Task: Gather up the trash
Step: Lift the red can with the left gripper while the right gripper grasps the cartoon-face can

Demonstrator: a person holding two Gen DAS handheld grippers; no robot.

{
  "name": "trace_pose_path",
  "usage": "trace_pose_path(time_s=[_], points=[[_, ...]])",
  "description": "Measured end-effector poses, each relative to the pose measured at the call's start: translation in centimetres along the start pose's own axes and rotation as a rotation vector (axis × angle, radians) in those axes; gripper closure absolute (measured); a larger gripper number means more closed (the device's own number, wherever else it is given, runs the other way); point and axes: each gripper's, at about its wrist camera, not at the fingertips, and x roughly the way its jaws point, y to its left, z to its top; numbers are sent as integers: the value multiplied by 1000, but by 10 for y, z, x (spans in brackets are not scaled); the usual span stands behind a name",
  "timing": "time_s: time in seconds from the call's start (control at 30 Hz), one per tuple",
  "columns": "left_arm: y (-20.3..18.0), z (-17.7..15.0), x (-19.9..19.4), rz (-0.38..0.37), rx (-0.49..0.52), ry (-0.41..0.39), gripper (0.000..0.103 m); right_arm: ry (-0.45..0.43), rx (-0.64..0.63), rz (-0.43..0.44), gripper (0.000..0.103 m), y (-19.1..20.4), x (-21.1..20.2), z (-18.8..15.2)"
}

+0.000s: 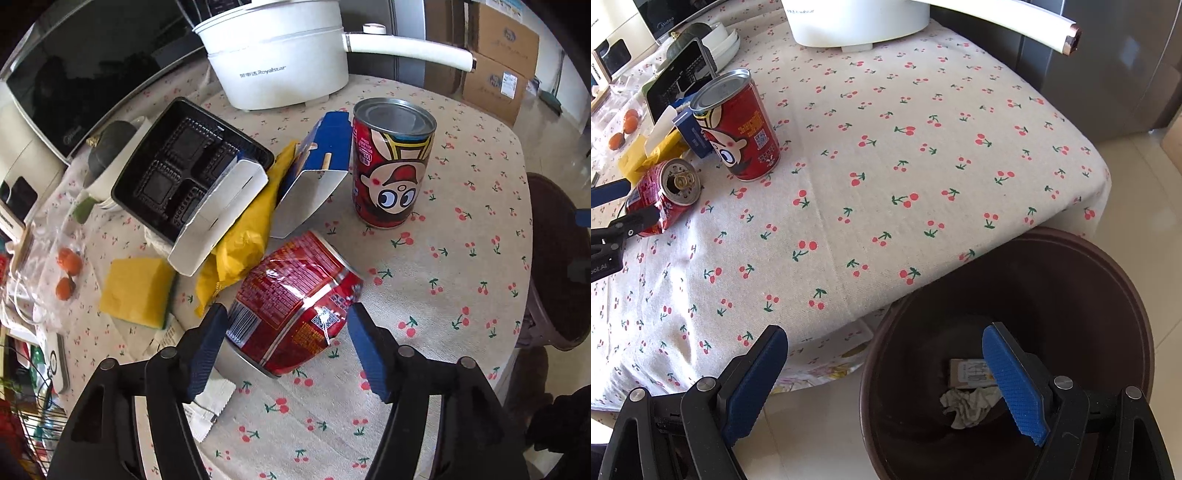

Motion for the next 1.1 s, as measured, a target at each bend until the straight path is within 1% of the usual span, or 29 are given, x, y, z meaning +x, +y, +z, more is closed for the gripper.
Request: trace_pose_path(time_s=[0.07, 0.1, 0.17, 0.3, 0.4, 0.5, 0.57, 0.67, 0.73, 0.83, 0.93, 1.1], points=[[-3, 3, 11, 30, 53, -4, 29, 4, 6, -5, 14, -4, 1, -1], [-1, 3, 18, 38, 64, 0, 29, 7, 10, -8, 14, -6, 2, -2], [3, 4, 25, 28, 45, 10, 29, 14, 17, -14, 14, -10, 4, -2], [18, 10, 36, -74, -53, 38, 30, 25, 23, -20, 14, -14, 7, -3], [29, 8, 42, -152, -133, 54, 36, 26, 23, -20, 14, -13, 7, -3], [40, 5, 42, -219, -224, 68, 37, 23, 19, -20, 14, -12, 6, -3], [47, 0, 40, -250, -277, 85, 37, 18, 22, -19, 14, -10, 5, 0], [55, -10, 31, -272, -331, 99, 37, -2, 33, -11, 14, -4, 2, 7], [63, -18, 22, -275, -365, 102, 38, -25, 30, 1, 14, 6, -1, 14], [74, -30, 3, -269, -411, 87, 38, -69, 14, 25, 14, 28, -7, 29], [76, -46, -20, -224, -436, 66, 38, -95, -16, 54, 14, 57, -6, 44], [101, -67, -44, -168, -525, 57, 38, -103, -93, 67, 14, 101, 10, 70]])
